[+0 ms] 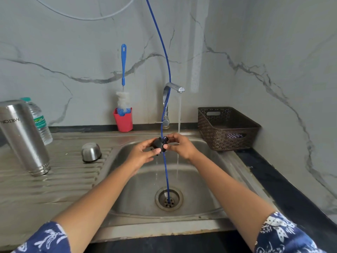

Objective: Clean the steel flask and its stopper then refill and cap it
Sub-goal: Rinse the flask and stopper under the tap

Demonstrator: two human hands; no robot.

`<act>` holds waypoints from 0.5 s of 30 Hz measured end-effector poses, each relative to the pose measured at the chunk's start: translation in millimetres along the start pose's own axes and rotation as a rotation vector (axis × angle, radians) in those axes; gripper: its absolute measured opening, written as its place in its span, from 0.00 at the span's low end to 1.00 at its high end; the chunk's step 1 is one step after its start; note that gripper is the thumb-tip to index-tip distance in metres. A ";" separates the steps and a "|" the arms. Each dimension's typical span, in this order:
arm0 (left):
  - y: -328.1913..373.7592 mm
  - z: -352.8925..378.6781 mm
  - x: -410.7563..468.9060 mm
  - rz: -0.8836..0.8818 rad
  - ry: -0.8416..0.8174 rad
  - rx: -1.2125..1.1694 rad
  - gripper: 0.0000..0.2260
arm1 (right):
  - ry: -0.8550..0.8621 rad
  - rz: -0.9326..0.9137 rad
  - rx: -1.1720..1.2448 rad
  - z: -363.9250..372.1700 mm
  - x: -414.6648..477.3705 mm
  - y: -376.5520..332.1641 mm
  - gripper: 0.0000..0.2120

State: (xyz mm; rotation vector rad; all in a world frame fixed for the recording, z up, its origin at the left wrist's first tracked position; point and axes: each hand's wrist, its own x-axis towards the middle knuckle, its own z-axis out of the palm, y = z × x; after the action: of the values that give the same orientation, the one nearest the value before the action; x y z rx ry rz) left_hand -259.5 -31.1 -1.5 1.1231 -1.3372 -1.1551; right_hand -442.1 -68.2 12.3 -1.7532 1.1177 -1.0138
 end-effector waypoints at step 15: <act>14.0 -10.0 11.5 0.107 0.003 0.229 0.18 | -0.139 0.046 0.010 3.3 -3.8 8.3 0.25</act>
State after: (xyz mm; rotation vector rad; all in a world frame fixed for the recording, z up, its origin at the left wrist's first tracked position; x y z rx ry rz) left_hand -250.8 -41.6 14.1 1.1992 -1.5369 -0.9398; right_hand -442.7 -66.3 2.8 -1.7533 1.0587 -0.8551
